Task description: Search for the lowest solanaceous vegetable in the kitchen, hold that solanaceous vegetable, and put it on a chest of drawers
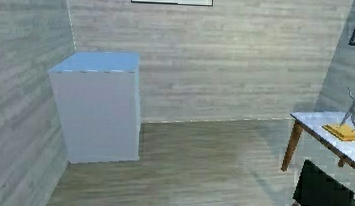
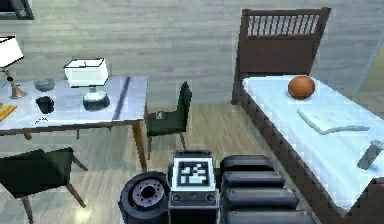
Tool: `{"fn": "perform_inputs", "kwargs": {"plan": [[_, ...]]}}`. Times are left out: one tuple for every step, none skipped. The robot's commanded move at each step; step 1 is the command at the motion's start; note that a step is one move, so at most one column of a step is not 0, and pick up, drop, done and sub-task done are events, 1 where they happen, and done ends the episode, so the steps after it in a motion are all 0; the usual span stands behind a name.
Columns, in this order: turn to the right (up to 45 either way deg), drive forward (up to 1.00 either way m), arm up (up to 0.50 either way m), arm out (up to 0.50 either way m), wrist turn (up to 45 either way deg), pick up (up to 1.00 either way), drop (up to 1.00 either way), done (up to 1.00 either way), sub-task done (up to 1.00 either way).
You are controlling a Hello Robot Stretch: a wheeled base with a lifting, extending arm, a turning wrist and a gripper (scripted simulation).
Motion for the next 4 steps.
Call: {"fn": "perform_inputs", "kwargs": {"plan": [[0.0,1.00,0.00,0.00,0.0,0.00,0.00,0.00,0.00],[3.0,0.00,0.00,0.00,0.0,0.00,0.00,0.00,0.00],[0.0,1.00,0.00,0.00,0.0,0.00,0.00,0.00,0.00],[-12.0,0.00,0.00,0.00,0.0,0.00,0.00,0.00,0.00]]}}
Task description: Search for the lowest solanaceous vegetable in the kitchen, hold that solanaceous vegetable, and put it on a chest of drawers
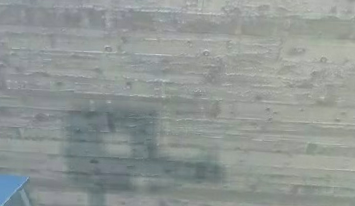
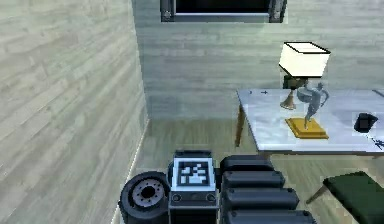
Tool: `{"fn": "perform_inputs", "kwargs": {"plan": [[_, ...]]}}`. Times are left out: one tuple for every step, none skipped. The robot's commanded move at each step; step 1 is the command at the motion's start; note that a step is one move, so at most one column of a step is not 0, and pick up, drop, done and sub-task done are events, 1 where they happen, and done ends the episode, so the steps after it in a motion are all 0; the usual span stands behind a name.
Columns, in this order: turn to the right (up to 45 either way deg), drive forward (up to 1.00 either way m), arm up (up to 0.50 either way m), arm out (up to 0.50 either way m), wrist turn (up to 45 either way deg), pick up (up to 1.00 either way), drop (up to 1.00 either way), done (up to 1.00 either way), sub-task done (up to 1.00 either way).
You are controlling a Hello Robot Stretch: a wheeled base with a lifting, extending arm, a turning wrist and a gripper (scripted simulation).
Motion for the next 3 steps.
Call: {"fn": "perform_inputs", "kwargs": {"plan": [[18.0,0.00,0.00,0.00,0.0,0.00,0.00,0.00,0.00],[-27.0,0.00,0.00,0.00,0.0,0.00,0.00,0.00,0.00],[33.0,0.00,0.00,0.00,0.0,0.00,0.00,0.00,0.00]]}}
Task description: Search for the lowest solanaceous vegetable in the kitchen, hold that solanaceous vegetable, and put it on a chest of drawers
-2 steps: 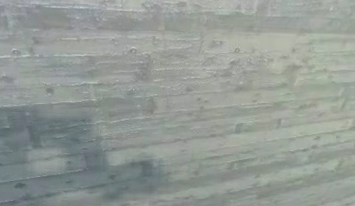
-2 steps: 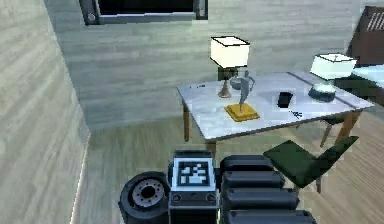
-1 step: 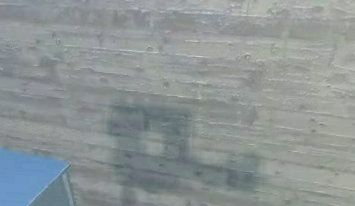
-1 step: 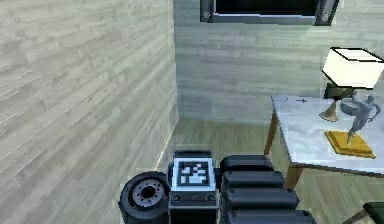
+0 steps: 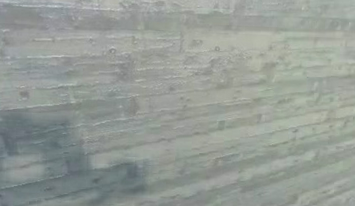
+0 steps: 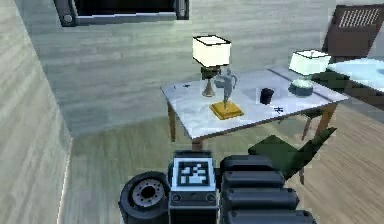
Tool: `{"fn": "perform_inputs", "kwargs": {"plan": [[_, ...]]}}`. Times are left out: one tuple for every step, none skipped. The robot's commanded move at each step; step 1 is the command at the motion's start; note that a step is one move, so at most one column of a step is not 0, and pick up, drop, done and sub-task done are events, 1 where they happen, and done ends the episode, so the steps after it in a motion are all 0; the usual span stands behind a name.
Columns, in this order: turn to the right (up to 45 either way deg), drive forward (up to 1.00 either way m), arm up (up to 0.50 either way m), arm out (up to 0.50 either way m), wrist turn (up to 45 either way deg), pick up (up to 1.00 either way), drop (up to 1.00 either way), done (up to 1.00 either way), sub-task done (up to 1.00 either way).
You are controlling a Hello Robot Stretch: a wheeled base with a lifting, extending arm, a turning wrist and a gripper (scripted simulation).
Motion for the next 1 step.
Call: {"fn": "perform_inputs", "kwargs": {"plan": [[-30.0,0.00,0.00,0.00,0.0,0.00,0.00,0.00,0.00]]}}
